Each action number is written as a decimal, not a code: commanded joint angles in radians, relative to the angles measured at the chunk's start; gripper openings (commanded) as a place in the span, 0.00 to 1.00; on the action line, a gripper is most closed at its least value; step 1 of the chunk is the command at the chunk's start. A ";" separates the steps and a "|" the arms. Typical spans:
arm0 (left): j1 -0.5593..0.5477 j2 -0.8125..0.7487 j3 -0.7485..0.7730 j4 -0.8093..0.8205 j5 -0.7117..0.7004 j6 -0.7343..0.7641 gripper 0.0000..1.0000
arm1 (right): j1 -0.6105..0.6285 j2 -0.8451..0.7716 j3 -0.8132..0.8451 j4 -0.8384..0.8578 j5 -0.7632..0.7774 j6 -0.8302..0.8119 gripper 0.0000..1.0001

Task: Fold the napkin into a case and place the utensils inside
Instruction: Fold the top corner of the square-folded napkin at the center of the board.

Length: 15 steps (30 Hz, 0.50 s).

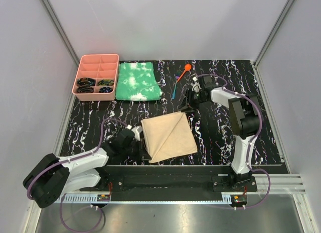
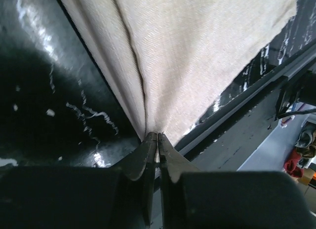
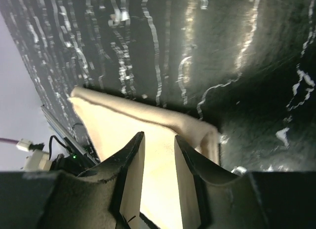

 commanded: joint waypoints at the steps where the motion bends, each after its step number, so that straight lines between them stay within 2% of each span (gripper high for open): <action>1: -0.009 -0.050 -0.034 0.065 0.023 -0.010 0.11 | 0.007 0.076 0.027 0.051 0.007 0.002 0.39; 3: -0.009 -0.073 -0.002 0.031 0.019 0.012 0.12 | 0.007 0.087 0.044 0.043 0.009 -0.006 0.39; 5: -0.009 -0.111 0.048 -0.033 -0.027 0.036 0.23 | 0.007 0.078 0.058 0.028 0.014 -0.007 0.40; 7: -0.003 -0.143 0.148 -0.153 -0.116 0.070 0.39 | 0.009 0.041 0.056 0.008 0.026 -0.013 0.41; 8: 0.004 -0.151 0.179 -0.184 -0.144 0.081 0.53 | 0.007 0.024 0.055 -0.004 0.037 -0.018 0.42; 9: 0.014 -0.151 0.238 -0.225 -0.165 0.104 0.57 | 0.010 0.004 0.050 -0.027 0.049 -0.026 0.45; 10: 0.060 -0.136 0.266 -0.241 -0.187 0.115 0.59 | 0.010 -0.037 0.041 -0.038 0.069 -0.029 0.51; 12: 0.126 -0.098 0.338 -0.250 -0.176 0.142 0.61 | 0.010 -0.082 0.027 -0.070 0.087 -0.033 0.58; 13: 0.192 -0.046 0.361 -0.247 -0.161 0.147 0.61 | 0.012 -0.127 0.007 -0.076 0.101 -0.033 0.60; 15: 0.241 0.019 0.439 -0.236 -0.138 0.182 0.60 | 0.018 -0.172 -0.022 -0.084 0.104 -0.026 0.66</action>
